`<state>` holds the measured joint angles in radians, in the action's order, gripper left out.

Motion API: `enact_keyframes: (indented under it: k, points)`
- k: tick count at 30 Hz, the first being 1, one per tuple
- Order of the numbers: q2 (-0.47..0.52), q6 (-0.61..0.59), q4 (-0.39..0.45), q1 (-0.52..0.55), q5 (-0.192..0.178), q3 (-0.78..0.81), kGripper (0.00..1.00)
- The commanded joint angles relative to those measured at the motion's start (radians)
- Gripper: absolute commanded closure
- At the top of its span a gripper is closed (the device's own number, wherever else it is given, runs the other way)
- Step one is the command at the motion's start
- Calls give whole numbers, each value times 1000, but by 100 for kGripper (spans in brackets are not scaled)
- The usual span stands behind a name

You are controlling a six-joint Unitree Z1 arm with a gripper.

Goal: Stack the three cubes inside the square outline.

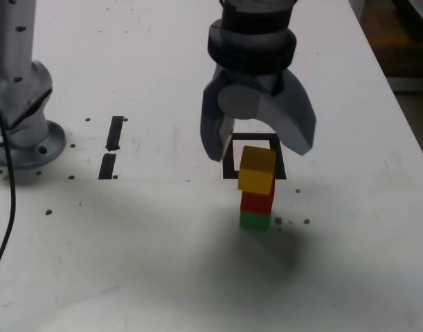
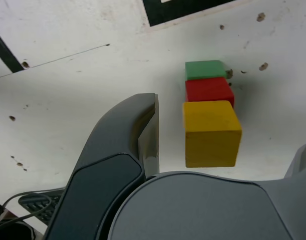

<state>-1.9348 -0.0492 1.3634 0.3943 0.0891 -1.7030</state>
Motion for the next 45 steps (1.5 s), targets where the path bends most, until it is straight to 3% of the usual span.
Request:
enact_keyframes:
  k: [1,16,29,35,45]
  points:
    - [-11,-1,-13,7,4,2,1]
    - [-42,-3,-35,18,32,51,2]
    - [-64,-7,-49,24,33,47,7]
    - [-65,-16,-44,27,33,61,17]
    - [-57,-36,-41,31,25,81,46]
